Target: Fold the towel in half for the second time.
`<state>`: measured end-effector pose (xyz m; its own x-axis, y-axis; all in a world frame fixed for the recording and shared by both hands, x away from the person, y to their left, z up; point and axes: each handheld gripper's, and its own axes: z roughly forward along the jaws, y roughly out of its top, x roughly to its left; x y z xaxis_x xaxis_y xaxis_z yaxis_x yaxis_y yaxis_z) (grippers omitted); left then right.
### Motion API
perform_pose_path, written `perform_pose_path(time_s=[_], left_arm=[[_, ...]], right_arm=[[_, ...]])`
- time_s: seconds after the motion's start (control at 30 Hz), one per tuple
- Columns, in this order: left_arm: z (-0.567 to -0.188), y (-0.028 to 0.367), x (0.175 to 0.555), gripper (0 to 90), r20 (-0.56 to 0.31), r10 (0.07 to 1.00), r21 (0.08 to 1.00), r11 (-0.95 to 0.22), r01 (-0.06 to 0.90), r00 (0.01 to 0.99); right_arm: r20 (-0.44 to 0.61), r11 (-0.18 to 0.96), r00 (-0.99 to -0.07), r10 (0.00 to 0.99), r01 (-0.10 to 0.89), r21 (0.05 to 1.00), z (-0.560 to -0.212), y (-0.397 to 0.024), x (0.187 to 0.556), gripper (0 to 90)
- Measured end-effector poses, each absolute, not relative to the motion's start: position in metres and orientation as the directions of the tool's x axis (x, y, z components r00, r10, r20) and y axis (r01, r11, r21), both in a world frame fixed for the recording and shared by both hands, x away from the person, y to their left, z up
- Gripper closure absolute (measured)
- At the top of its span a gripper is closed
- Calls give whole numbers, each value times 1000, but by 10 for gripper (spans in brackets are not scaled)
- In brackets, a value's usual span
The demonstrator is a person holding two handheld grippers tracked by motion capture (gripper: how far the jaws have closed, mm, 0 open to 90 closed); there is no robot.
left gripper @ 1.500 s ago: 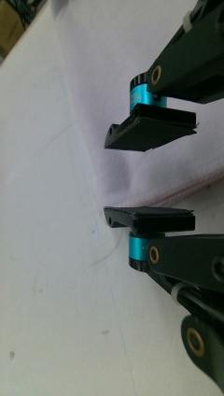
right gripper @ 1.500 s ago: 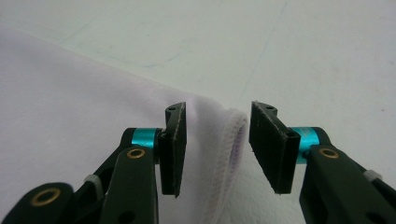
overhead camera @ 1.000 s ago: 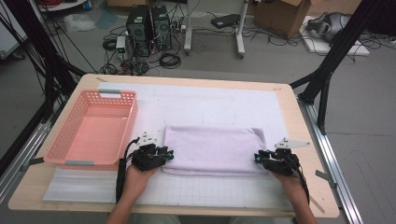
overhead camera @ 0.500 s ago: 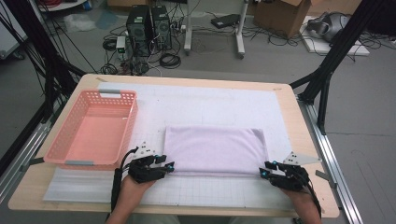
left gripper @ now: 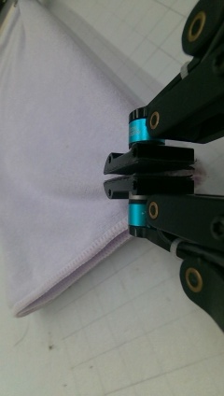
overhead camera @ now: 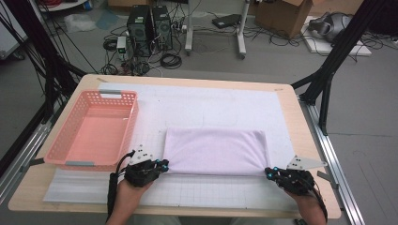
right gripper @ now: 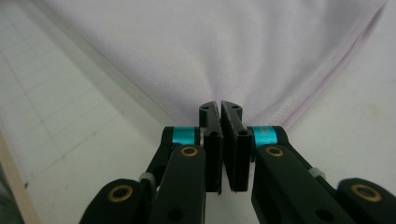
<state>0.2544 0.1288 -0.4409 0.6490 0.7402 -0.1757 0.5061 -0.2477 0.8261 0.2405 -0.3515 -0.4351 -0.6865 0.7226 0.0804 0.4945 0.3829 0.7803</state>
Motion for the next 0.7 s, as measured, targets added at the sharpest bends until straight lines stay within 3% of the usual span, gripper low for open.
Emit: perform_pose_path(time_s=[0.07,0.1,0.13,0.17,0.27,0.47,0.6,0.7], left_arm=[[-445,128,255,785,-168,745,821,-256,509,645],[-445,128,257,667,-175,755,823,-239,514,631],[-444,129,258,563,-192,761,825,-216,522,620],[-444,131,259,532,-206,761,831,-196,520,616],[-444,134,261,495,-222,761,839,-169,517,609],[-447,136,264,460,-221,770,833,-169,526,598],[-444,138,265,438,-206,773,859,-151,490,600],[-441,137,265,383,-198,777,882,-125,454,598]], right_arm=[[76,411,-691,719,511,755,-440,-349,242,801],[77,399,-681,728,512,761,-441,-349,242,697],[85,373,-665,742,514,772,-440,-350,243,648],[95,348,-659,746,508,788,-438,-352,244,651],[93,315,-651,754,482,817,-434,-352,245,746],[50,373,-631,774,518,770,-444,-352,250,763],[49,342,-607,793,511,788,-439,-362,245,685],[61,286,-592,803,473,833,-434,-366,241,564]])
